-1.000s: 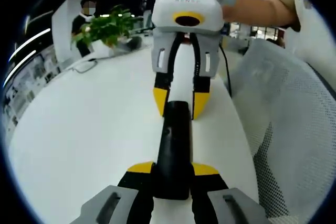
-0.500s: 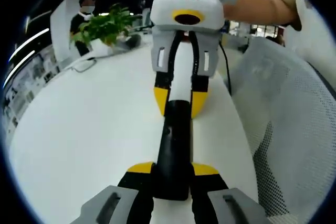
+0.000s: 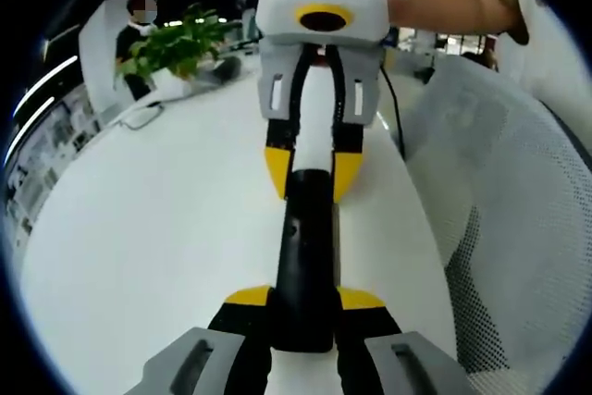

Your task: Press the specified remote control buttons in sequence, fully releasing each button before pressing the next.

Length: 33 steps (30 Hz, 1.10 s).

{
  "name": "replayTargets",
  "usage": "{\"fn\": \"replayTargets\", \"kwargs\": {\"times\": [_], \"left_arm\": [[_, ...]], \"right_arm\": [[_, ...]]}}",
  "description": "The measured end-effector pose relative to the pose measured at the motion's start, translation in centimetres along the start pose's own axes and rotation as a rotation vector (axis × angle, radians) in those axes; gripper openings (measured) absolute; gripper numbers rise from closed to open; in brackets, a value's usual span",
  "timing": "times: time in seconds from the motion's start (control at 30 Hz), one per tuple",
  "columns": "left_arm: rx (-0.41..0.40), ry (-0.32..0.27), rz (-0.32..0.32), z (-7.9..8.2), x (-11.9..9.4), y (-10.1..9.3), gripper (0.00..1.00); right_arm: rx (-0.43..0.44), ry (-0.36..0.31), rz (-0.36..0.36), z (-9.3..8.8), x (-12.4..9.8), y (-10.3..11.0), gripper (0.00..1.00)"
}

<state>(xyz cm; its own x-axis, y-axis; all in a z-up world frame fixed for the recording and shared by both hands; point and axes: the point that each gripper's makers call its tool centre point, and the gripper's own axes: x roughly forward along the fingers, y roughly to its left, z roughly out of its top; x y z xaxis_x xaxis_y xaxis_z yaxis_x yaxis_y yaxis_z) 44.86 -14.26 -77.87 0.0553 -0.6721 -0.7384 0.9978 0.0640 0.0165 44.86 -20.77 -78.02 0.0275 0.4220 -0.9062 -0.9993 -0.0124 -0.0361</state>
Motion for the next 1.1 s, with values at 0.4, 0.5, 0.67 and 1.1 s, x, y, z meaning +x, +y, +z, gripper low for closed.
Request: {"fn": "replayTargets", "kwargs": {"times": [0.4,0.5,0.67,1.1], "left_arm": [[0.008,-0.012,0.026,1.0,-0.8,1.4,0.24],[0.009,-0.013,0.03,1.2,-0.9,1.7,0.24],[0.014,-0.017,0.035,1.5,-1.0,2.3,0.24],[0.02,-0.023,0.042,1.9,-1.2,4.0,0.24]], "right_arm": [[-0.016,-0.008,-0.031,0.5,-1.3,-1.5,0.21],[-0.021,-0.007,-0.038,0.6,-1.6,-1.9,0.21],[-0.029,-0.007,-0.046,0.6,-2.0,-2.6,0.21],[-0.032,-0.013,-0.058,0.9,-2.5,-3.9,0.21]]}}
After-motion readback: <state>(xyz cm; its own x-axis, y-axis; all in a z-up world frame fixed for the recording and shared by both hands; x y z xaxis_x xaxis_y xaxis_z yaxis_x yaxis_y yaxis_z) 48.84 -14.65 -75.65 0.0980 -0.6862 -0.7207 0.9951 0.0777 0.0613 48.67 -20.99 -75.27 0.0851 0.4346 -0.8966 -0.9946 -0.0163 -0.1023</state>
